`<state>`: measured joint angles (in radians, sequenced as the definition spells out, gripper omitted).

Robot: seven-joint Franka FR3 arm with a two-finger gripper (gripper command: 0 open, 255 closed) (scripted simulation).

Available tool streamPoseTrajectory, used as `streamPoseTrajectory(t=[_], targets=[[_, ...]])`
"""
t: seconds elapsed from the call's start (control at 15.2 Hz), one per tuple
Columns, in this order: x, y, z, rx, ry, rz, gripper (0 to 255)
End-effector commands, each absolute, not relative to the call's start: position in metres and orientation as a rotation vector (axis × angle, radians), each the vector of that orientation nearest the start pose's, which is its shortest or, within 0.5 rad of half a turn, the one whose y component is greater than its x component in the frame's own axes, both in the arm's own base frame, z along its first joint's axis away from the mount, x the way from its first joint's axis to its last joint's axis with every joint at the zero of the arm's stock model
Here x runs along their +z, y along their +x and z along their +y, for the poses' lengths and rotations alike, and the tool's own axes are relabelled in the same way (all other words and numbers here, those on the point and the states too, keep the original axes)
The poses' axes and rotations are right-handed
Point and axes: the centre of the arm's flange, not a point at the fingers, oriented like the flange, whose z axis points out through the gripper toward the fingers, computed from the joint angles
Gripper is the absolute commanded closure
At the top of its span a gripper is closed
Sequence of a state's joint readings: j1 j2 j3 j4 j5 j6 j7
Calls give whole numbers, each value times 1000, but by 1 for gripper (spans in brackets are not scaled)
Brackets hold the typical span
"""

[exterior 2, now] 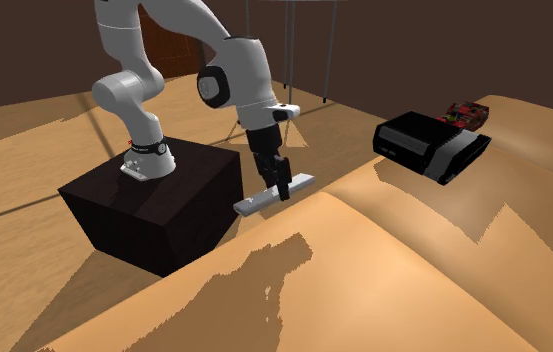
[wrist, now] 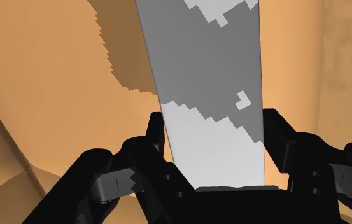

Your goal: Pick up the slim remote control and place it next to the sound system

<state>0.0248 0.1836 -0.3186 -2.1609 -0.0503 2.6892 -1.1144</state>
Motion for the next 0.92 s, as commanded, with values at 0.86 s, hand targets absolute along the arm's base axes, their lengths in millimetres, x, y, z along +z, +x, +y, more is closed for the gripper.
streamPoseTrajectory(t=[0.86], targets=[[432, 565, -165, -368, -3092, -1450, 255]])
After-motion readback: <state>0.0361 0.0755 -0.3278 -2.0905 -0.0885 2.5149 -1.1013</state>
